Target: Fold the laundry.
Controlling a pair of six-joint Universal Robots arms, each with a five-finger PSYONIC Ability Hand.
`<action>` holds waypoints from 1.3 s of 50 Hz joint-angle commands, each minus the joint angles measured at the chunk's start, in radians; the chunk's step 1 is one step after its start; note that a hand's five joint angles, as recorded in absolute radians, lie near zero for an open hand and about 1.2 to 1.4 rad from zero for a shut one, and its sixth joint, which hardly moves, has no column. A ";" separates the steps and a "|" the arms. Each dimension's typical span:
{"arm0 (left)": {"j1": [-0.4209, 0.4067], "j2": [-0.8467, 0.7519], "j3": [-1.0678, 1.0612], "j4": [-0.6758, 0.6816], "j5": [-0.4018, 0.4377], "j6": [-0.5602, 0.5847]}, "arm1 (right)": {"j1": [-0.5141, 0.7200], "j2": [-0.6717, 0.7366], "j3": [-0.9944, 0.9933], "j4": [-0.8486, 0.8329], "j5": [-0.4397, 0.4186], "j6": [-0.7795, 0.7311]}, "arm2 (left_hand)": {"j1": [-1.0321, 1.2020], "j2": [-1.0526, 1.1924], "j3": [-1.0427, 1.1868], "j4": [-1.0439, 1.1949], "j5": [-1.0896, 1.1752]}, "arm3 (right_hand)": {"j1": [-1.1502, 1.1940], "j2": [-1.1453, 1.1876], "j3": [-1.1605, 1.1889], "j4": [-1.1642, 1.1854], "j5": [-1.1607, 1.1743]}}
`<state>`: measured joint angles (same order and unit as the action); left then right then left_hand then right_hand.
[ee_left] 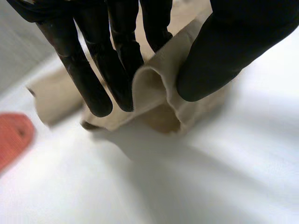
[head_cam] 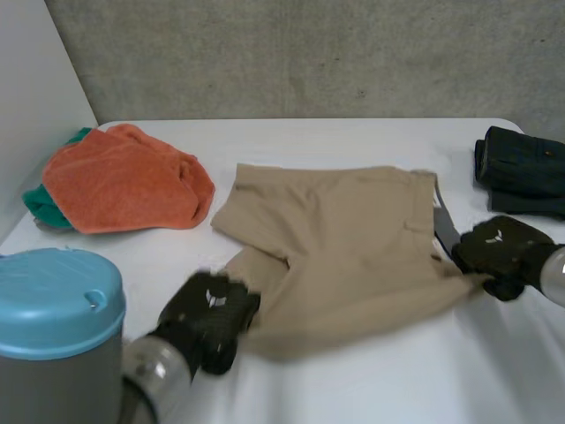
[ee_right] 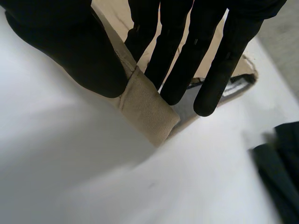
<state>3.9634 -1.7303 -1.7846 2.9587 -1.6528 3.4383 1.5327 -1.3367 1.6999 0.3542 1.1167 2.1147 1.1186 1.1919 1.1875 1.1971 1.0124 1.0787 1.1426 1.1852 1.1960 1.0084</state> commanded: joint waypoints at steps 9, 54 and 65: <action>0.016 -0.035 0.169 -0.095 0.076 -0.001 | -0.034 -0.036 -0.055 0.212 0.032 0.000 | 0.278 0.204 0.209 0.199 0.209 | 0.318 0.254 0.211 0.200 0.213; 0.215 -0.319 0.447 0.462 0.154 0.059 | 0.314 0.232 -0.329 -0.321 0.321 0.372 | -0.902 -0.976 -0.971 -0.981 -0.971 | -0.900 -0.964 -1.007 -1.017 -1.004; 0.158 -0.425 0.373 0.500 0.145 0.067 | 0.196 0.209 -0.115 -0.400 0.255 0.369 | -0.852 -0.926 -0.921 -0.931 -0.921 | -0.597 -0.661 -0.704 -0.715 -0.702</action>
<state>4.1318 -2.0410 -1.4610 3.4331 -1.4957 3.4989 1.7574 -1.1368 1.5295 0.0492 1.3886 2.4860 0.1934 0.2113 0.2149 0.2060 0.0492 0.3626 0.3477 0.3656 0.3638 0.1977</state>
